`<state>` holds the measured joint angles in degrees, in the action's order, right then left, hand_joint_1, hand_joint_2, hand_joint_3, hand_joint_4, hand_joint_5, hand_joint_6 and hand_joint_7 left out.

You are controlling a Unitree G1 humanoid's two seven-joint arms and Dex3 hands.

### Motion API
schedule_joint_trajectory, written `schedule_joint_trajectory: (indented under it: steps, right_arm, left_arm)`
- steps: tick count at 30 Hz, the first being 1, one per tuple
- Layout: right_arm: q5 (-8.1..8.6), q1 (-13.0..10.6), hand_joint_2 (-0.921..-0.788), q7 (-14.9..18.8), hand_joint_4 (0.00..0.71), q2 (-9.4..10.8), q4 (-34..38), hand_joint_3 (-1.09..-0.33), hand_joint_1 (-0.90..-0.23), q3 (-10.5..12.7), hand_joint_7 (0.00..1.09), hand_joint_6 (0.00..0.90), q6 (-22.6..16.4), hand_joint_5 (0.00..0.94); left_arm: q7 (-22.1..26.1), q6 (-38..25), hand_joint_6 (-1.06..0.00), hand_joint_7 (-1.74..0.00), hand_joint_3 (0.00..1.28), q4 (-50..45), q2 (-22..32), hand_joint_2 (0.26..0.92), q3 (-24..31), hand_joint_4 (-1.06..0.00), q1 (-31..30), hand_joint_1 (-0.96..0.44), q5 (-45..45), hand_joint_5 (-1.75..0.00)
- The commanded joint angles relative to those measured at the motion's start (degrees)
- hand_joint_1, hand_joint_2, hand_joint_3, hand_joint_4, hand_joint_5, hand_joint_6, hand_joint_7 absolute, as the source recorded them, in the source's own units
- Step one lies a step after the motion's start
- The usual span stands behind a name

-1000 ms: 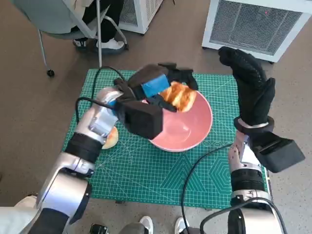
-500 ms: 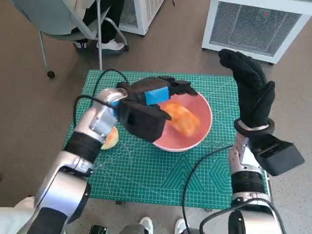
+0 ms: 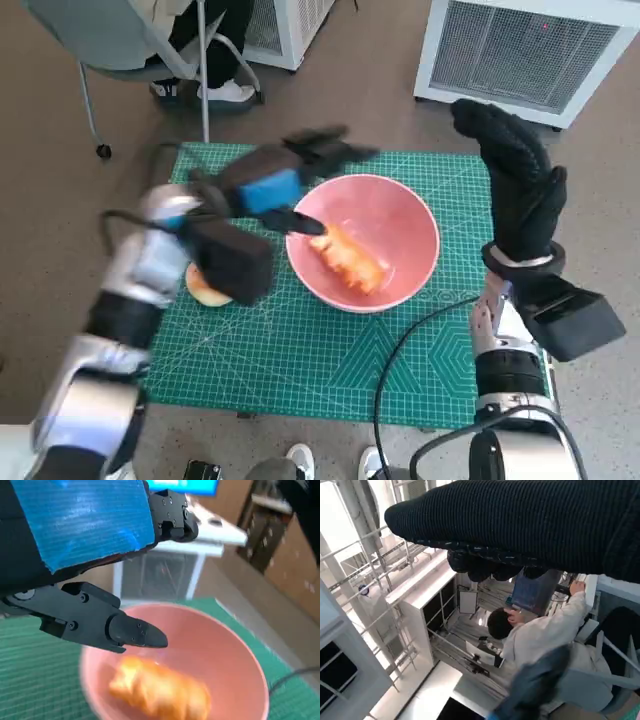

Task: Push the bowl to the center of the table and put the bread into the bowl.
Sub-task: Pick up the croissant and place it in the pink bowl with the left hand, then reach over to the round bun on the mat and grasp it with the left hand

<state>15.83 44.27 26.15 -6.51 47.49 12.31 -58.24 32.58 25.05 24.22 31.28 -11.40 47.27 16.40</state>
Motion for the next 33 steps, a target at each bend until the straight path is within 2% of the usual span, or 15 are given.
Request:
schedule_joint_trajectory:
  steps: [1,7,17,33]
  right_arm:
    - [0.56,-0.85,-0.921,0.36,0.376,-0.18,0.70,-0.742,-0.613,0.04,0.36,0.189,0.60,0.000]
    - [0.47,-0.51,-0.921,0.34,0.376,-0.21,1.15,-0.743,-0.613,-0.06,0.36,0.192,0.52,0.000]
    - [0.81,0.43,-0.921,0.72,0.376,-0.03,1.40,-0.746,-0.609,-0.27,0.36,0.201,1.56,0.000]
    - [2.92,0.77,-0.921,3.06,0.376,0.91,1.16,-0.744,-0.622,-0.34,0.35,0.206,3.55,0.000]
  left_arm:
    - [1.63,-4.23,-0.15,-0.10,0.04,-9.41,4.43,0.921,4.10,-0.04,-5.41,-0.34,-2.52,0.00]
    - [1.69,-9.23,-0.20,-0.09,0.02,-17.37,8.30,0.912,7.37,-0.08,-11.97,-0.28,-1.81,-0.02]
    - [2.14,-12.80,-0.21,-0.07,0.01,-16.76,12.45,0.918,8.57,-0.10,-19.05,-0.29,-0.68,-0.01]
    - [1.61,-17.77,-0.23,-0.03,0.00,-12.57,11.60,0.914,3.99,-0.10,-20.85,-0.30,4.50,0.00]
